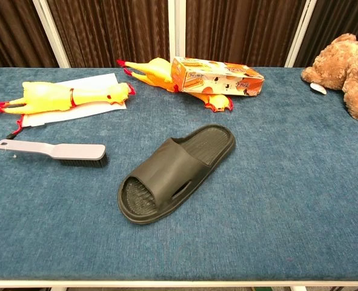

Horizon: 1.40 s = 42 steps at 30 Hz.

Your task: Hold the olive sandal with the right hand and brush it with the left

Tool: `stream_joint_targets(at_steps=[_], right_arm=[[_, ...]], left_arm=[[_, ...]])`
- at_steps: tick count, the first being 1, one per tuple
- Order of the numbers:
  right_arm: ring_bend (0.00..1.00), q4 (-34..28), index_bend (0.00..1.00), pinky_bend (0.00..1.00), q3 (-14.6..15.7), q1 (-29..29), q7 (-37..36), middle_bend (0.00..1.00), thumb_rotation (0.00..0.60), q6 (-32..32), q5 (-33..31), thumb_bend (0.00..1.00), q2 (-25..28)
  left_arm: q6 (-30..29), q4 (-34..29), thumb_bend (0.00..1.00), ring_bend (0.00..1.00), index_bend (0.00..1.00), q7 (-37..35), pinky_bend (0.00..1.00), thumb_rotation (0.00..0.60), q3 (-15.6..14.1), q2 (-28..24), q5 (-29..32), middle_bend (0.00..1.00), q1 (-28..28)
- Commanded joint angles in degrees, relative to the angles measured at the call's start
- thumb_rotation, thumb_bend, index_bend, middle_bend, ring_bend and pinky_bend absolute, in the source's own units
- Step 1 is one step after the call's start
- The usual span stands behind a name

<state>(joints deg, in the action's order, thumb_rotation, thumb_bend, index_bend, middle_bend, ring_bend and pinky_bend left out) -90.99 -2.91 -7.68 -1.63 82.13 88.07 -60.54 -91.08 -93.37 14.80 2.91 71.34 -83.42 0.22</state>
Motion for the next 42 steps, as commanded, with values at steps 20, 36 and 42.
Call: stream_joint_targets(at_steps=[20,36,42], right_arm=[[0.00,-4.7,0.00,0.00,-4.8,-22.5,-0.3,0.00,0.600,-26.2,5.2,0.03,1.9],[0.00,15.4,0.00,0.00,-6.9,-50.0,7.9,0.00,0.600,-60.0,-5.8,0.03,-22.1],[0.00,21.5,0.00,0.00,-5.9,-53.1,9.8,0.00,0.600,-61.6,-8.0,0.03,-27.4]], left_arm=[[-0.2,-0.2,0.15,0.13,0.23,-0.1,0.23,0.600,0.3,-0.1,-1.6,0.24,-0.6],[3.1,0.2,0.15,0.13,0.23,-1.9,0.22,0.600,0.7,-0.7,-0.4,0.24,-2.4],[3.3,0.5,0.15,0.13,0.23,-2.5,0.22,0.600,0.8,-0.5,0.1,0.24,-2.4]])
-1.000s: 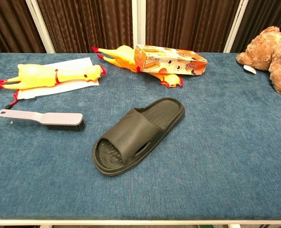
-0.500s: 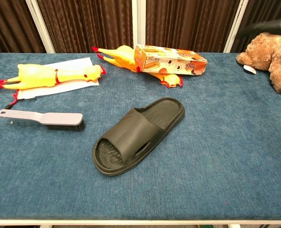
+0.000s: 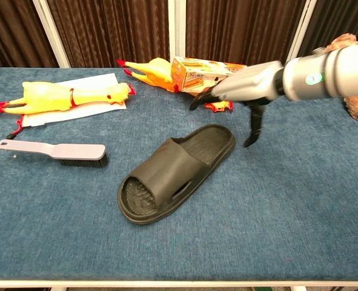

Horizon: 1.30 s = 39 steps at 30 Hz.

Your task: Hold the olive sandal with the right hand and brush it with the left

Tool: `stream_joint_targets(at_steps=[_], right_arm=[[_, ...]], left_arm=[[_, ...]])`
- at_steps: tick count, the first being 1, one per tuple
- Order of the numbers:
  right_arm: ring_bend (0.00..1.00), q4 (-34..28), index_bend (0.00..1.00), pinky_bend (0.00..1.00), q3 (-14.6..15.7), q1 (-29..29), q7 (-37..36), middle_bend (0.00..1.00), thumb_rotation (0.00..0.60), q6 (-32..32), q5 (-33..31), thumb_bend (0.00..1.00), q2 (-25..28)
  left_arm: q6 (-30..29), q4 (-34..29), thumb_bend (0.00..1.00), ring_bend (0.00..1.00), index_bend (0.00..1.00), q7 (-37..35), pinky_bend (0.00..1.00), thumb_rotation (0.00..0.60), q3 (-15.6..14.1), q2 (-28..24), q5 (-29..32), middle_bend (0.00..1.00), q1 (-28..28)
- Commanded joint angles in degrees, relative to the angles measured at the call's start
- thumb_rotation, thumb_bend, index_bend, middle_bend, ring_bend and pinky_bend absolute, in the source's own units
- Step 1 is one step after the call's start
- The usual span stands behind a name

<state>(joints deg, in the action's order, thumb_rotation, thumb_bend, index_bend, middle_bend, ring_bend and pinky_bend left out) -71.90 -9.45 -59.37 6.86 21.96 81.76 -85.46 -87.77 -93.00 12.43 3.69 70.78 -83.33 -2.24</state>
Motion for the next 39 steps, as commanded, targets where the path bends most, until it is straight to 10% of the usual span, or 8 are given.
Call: stream_joint_targets(at_steps=[1,14,25,39], right_arm=[[0.00,3.0,0.00,0.00,1.0,-1.6,1.5,0.00,0.600,-1.3,-1.8,0.03,-3.1],[0.00,9.0,0.03,0.00,2.6,-4.1,1.1,0.09,0.600,0.4,-2.1,0.04,-9.9],[0.22,9.4,0.55,0.28,3.6,-3.7,0.0,0.41,0.600,5.5,-0.4,0.19,-11.0],[0.28,6.1,0.64,0.36,3.9,-3.3,0.5,0.48,0.600,7.3,-1.8,0.23,-7.3]], left_arm=[[0.0,0.2,0.15,0.13,0.23,-0.2,0.23,0.600,-0.1,0.0,0.1,0.24,0.1],[0.4,1.4,0.15,0.13,0.23,-1.6,0.22,0.600,0.0,0.5,0.6,0.24,-0.2],[2.7,3.7,0.15,0.13,0.23,-5.9,0.22,0.600,1.2,0.7,-1.7,0.24,-3.4],[27.7,10.3,0.15,0.14,0.25,-6.1,0.23,0.600,4.2,3.7,1.9,0.24,-20.7]])
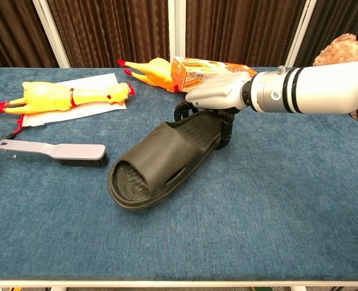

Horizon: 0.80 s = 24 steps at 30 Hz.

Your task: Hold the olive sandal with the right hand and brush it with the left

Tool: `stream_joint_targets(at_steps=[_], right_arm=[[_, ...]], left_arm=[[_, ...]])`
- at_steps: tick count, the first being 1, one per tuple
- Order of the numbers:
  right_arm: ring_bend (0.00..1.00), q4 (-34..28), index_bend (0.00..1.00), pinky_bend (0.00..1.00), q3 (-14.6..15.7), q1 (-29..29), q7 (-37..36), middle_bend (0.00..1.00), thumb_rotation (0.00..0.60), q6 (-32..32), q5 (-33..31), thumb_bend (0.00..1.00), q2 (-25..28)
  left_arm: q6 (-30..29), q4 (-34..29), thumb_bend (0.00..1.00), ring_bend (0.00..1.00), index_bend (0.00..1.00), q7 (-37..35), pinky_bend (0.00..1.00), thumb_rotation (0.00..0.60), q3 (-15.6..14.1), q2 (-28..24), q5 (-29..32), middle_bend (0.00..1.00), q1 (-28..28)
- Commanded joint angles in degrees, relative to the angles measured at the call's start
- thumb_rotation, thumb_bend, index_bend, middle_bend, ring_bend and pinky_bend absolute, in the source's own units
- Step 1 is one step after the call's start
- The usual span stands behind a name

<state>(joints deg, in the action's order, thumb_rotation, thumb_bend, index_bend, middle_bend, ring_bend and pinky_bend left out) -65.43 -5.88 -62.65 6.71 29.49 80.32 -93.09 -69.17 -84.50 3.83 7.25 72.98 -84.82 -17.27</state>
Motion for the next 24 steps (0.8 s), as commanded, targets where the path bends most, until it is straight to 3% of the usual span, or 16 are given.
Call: stream_joint_targets(at_steps=[1,7,16,24], right_arm=[[0.28,-0.7,0.64,0.36,0.5,0.0,1.2,0.48,0.600,-0.4,-0.6,0.23,0.5],[0.28,-2.3,0.64,0.36,1.6,0.5,3.3,0.48,0.600,-0.2,-1.3,0.23,1.9],[0.28,-3.7,0.64,0.36,2.2,1.2,4.8,0.48,0.600,0.3,-2.9,0.22,3.1],[0.28,-4.2,0.64,0.36,2.5,1.5,5.0,0.48,0.600,0.8,-3.4,0.21,3.7]], left_arm=[[12.0,1.6,0.15,0.14,0.25,3.9,0.23,0.600,0.5,1.7,5.1,0.24,-6.9],[18.4,0.8,0.15,0.14,0.26,10.2,0.23,0.600,0.1,4.1,12.8,0.24,-9.8],[19.9,4.4,0.15,0.28,0.41,14.5,0.30,0.600,-0.2,10.0,19.6,0.41,-12.1],[20.6,5.7,0.15,0.37,0.48,15.8,0.40,0.600,-0.5,11.5,22.6,0.50,-13.6]])
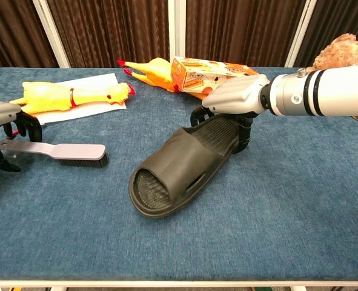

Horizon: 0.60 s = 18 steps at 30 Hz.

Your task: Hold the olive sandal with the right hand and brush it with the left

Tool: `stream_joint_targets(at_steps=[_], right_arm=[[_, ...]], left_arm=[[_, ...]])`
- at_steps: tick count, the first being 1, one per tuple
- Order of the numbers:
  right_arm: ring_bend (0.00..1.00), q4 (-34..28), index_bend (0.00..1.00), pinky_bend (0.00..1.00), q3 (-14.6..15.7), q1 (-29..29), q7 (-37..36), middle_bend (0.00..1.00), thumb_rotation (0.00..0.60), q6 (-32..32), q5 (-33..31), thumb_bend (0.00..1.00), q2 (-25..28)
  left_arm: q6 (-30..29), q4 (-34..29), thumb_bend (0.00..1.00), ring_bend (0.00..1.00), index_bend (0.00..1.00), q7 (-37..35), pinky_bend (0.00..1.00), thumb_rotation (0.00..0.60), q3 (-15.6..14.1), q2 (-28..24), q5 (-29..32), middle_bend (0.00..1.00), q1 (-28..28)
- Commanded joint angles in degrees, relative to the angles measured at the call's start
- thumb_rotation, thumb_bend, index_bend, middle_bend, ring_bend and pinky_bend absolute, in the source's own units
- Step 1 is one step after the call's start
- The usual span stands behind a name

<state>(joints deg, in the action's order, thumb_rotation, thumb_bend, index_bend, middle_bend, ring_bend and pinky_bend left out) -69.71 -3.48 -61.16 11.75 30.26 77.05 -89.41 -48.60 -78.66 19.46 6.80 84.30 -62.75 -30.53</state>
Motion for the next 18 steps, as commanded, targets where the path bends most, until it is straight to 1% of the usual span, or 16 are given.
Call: stream_joint_targets(at_steps=[1,4,6,10,15,18], right_arm=[[0.28,0.1,0.64,0.36,0.1,0.1,0.0,0.48,0.600,0.0,-0.2,0.21,0.0],[0.28,0.5,0.64,0.36,0.4,0.1,0.0,0.48,0.600,-0.2,-0.3,0.21,-0.2],[0.28,0.6,0.64,0.36,0.4,0.1,-0.1,0.48,0.600,-0.3,-0.3,0.20,-0.3],[0.28,0.7,0.64,0.36,0.6,0.1,-0.2,0.48,0.600,-0.3,-0.3,0.20,-0.2],[0.28,0.8,0.64,0.36,0.6,0.2,-0.5,0.48,0.600,-0.4,-0.5,0.20,0.0],[0.28,0.9,0.64,0.36,0.7,0.2,-0.6,0.48,0.600,-0.4,-0.5,0.20,0.1]], left_arm=[[0.1,-0.2,0.15,0.39,0.50,0.2,0.42,0.600,-0.1,0.2,0.8,0.51,-0.5],[0.7,-0.7,0.15,0.43,0.54,-0.3,0.48,0.600,-0.2,0.1,1.8,0.54,-0.8],[1.1,-0.8,0.15,0.44,0.54,-0.4,0.51,0.600,-0.3,0.1,2.2,0.55,-1.1],[1.9,-1.0,0.15,0.45,0.54,-0.7,0.54,0.600,-0.5,0.2,3.0,0.55,-1.9],[2.7,-0.9,0.16,0.45,0.54,-0.5,0.55,0.600,-1.0,0.3,3.9,0.56,-2.7],[3.5,-1.5,0.18,0.47,0.54,-0.3,0.58,0.600,-1.4,0.1,4.9,0.57,-3.2]])
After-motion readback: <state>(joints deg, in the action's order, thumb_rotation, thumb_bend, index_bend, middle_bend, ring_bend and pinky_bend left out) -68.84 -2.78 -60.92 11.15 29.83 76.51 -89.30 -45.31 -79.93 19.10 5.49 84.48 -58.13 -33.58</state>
